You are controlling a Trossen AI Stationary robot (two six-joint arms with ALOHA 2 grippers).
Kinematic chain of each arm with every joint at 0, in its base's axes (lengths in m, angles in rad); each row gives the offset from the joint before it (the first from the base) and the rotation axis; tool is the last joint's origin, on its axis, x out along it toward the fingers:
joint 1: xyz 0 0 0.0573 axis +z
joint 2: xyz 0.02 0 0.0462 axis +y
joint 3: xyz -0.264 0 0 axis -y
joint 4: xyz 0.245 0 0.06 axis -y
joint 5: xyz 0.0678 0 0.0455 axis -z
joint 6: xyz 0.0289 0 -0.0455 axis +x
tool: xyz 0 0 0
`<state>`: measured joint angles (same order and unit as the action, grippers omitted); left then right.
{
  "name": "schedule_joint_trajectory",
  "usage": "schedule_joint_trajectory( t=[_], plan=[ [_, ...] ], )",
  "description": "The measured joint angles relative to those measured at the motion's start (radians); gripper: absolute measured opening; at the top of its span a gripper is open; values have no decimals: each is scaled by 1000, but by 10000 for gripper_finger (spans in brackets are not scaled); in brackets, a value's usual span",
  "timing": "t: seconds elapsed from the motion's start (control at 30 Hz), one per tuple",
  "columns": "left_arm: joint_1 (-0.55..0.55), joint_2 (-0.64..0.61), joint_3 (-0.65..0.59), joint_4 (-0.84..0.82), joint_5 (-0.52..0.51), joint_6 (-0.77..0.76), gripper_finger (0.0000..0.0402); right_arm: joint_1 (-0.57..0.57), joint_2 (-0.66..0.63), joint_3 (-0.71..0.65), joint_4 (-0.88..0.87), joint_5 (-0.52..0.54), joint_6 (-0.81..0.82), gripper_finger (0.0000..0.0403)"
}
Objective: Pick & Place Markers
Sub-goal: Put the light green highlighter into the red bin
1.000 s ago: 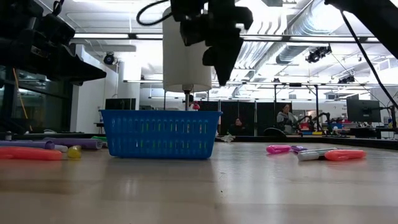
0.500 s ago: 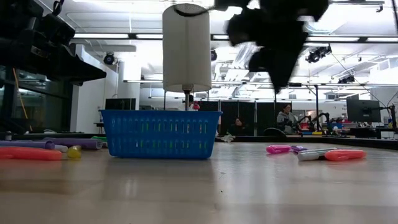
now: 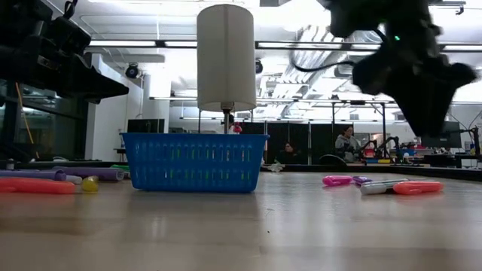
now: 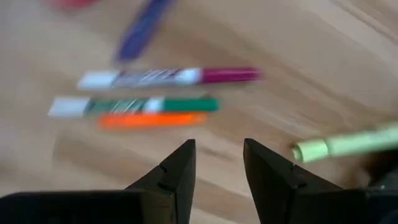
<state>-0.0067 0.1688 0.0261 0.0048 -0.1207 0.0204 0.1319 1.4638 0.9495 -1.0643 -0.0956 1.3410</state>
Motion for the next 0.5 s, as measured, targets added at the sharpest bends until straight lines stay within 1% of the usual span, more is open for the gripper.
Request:
schedule_joint_trajectory(
  t=[0.13, 0.3, 0.4, 0.5],
  plan=[
    [0, 0, 0, 0, 0, 0, 85, 49, -92, -95, 23, 100, 318, 123],
    [0, 0, 0, 0, 0, 0, 85, 106, -163, -175, 40, 180, 574, 123],
    [0, 0, 0, 0, 0, 0, 85, 119, -166, -207, 39, 188, 675, 123],
    [0, 0, 0, 0, 0, 0, 85, 109, -161, -225, 40, 139, 728, 123]
  ],
)
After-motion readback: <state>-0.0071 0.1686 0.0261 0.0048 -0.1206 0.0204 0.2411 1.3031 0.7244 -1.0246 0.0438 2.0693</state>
